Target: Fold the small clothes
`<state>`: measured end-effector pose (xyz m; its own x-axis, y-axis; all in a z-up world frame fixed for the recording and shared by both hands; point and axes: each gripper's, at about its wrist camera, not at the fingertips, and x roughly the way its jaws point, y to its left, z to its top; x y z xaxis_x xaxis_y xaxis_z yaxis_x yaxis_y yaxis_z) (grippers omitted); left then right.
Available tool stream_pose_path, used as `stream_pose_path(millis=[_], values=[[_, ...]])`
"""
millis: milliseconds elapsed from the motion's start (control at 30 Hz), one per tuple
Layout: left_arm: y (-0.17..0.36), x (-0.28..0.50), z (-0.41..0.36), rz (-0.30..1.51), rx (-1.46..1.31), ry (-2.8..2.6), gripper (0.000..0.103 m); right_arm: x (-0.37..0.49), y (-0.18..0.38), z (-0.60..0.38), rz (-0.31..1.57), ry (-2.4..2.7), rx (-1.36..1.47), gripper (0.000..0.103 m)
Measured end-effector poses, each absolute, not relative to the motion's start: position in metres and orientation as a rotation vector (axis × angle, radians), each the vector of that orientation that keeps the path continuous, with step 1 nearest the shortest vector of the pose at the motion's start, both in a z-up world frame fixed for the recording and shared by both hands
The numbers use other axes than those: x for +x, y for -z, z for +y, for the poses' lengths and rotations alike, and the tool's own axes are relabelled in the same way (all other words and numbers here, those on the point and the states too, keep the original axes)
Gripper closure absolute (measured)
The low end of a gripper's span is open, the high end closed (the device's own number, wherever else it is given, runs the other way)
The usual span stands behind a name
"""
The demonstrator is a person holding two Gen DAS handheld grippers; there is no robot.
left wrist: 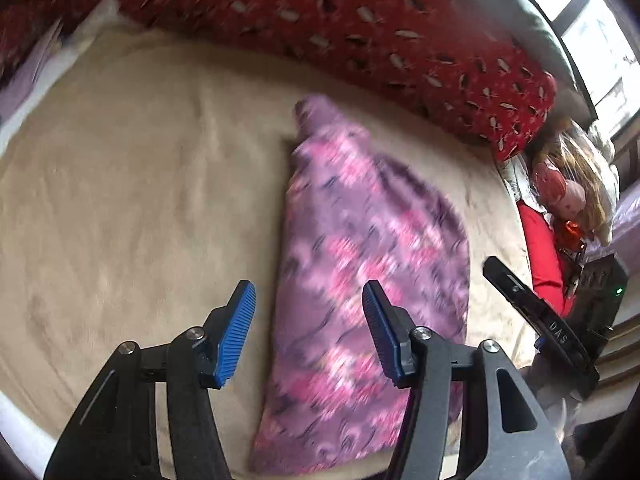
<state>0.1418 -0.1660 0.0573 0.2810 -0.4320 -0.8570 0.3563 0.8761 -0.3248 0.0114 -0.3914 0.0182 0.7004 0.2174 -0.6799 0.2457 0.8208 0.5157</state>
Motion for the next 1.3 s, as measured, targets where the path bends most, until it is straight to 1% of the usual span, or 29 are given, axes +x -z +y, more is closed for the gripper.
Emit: stream_pose_path(millis=[33,100,200,300,333,367,400,500,600,633,767,833,900,967,1033,1100,1200,1300], values=[[-0.056,0.144,-0.171,1.163,-0.051,0.526,0.048,0.021,-0.023,-0.386,0.811,0.002,0.576,0.072],[-0.047,0.151,-0.185,1.158,0.004,0.523,0.048,0.035,-0.025,-0.378,0.82,-0.005,0.489,0.086],[-0.026,0.167,-0.201,1.185,0.041,0.499,0.048,0.056,-0.017,-0.376,0.838,-0.006,0.446,0.086],[0.0,0.185,-0.212,1.236,0.04,0.465,0.047,0.074,0.003,-0.386,0.873,0.022,0.434,0.088],[0.008,0.19,-0.212,1.259,0.019,0.468,0.046,0.078,0.012,-0.388,0.895,0.044,0.428,0.095],[0.016,0.196,-0.213,1.286,-0.019,0.474,0.04,0.083,0.024,-0.391,0.932,0.065,0.426,0.099],[0.022,0.2,-0.21,1.298,-0.065,0.473,0.038,0.087,0.041,-0.397,0.977,0.079,0.454,0.103],[0.018,0.205,-0.209,1.307,-0.075,0.487,0.038,0.084,0.048,-0.409,0.93,0.056,0.559,0.103],[0.003,0.2,-0.202,1.294,-0.063,0.485,0.04,0.079,0.035,-0.41,0.936,0.037,0.554,0.103],[-0.005,0.196,-0.201,1.28,-0.062,0.49,0.04,0.074,0.028,-0.409,0.93,0.026,0.556,0.094],[-0.025,0.166,-0.183,1.221,-0.03,0.506,0.04,0.042,-0.005,-0.395,0.868,-0.126,0.547,0.095],[-0.02,0.154,-0.178,1.221,-0.003,0.492,0.04,0.034,-0.009,-0.385,0.874,-0.152,0.522,0.094],[-0.003,0.148,-0.182,1.255,0.025,0.466,0.039,0.029,0.005,-0.374,0.928,-0.134,0.469,0.095],[0.006,0.146,-0.18,1.265,0.021,0.451,0.035,0.027,0.027,-0.368,0.999,-0.091,0.424,0.101],[0.001,0.145,-0.176,1.273,0.001,0.443,0.036,0.022,0.028,-0.372,0.977,-0.071,0.462,0.101],[-0.01,0.137,-0.173,1.261,0.016,0.451,0.036,0.017,0.017,-0.373,0.98,-0.06,0.49,0.094],[-0.017,0.114,-0.171,1.215,0.059,0.458,0.036,0.001,0.001,-0.362,0.96,-0.1,0.452,0.094],[-0.001,0.095,-0.172,1.233,0.093,0.443,0.035,-0.018,0.007,-0.351,0.975,-0.115,0.437,0.093]])
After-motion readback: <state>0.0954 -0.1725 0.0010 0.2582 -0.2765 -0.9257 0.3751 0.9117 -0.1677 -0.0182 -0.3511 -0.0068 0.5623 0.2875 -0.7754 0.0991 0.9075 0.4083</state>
